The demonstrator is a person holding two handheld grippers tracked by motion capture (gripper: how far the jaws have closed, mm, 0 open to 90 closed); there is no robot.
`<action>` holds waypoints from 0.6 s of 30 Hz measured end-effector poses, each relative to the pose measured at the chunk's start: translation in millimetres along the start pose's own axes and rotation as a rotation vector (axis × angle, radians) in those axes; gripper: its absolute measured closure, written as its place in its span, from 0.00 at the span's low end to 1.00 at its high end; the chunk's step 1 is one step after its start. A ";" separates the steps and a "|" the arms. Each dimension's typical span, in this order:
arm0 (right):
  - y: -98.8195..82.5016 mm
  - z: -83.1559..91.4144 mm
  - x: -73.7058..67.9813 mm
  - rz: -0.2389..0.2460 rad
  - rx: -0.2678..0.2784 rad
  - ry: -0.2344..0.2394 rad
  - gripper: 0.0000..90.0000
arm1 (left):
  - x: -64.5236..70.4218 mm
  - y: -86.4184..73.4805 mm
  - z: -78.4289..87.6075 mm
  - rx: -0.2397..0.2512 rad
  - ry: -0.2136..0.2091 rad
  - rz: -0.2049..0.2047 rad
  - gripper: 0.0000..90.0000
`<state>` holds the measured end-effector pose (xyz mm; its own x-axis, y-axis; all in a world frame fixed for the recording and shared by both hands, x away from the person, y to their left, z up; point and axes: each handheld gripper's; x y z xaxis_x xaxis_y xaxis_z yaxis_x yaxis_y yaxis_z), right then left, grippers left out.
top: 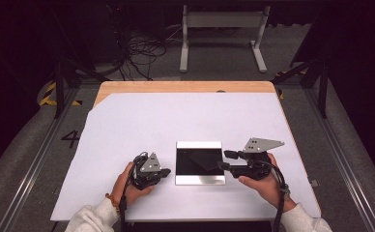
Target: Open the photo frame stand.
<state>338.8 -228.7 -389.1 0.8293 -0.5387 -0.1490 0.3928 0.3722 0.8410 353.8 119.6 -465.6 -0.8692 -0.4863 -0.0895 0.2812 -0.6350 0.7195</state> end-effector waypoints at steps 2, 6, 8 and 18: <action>0.2 -2.7 2.0 -0.015 -0.006 0.003 0.56 | 0.0 0.0 0.0 0.000 0.000 -0.001 0.99; -1.0 -6.3 4.4 -0.037 -0.013 0.011 0.55 | 0.2 -0.2 -0.2 0.003 0.000 0.001 0.99; -2.0 -7.3 6.4 -0.052 -0.014 0.016 0.55 | 0.5 -0.2 0.1 -0.001 0.003 0.002 0.99; -6.5 -12.8 13.9 -0.139 -0.005 0.062 0.51 | 0.8 0.1 -0.1 0.001 0.003 -0.001 0.99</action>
<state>352.8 -228.9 -403.3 0.7898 -0.5374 -0.2956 0.5072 0.3012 0.8075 353.2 119.1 -465.7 -0.8685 -0.4871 -0.0924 0.2796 -0.6351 0.7200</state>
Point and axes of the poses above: each handheld gripper's, and its own axes: z roughly backward along the jaws, y roughly out of its top, x roughly to its right, and after that the axes turned 5 degrees about y, right-handed
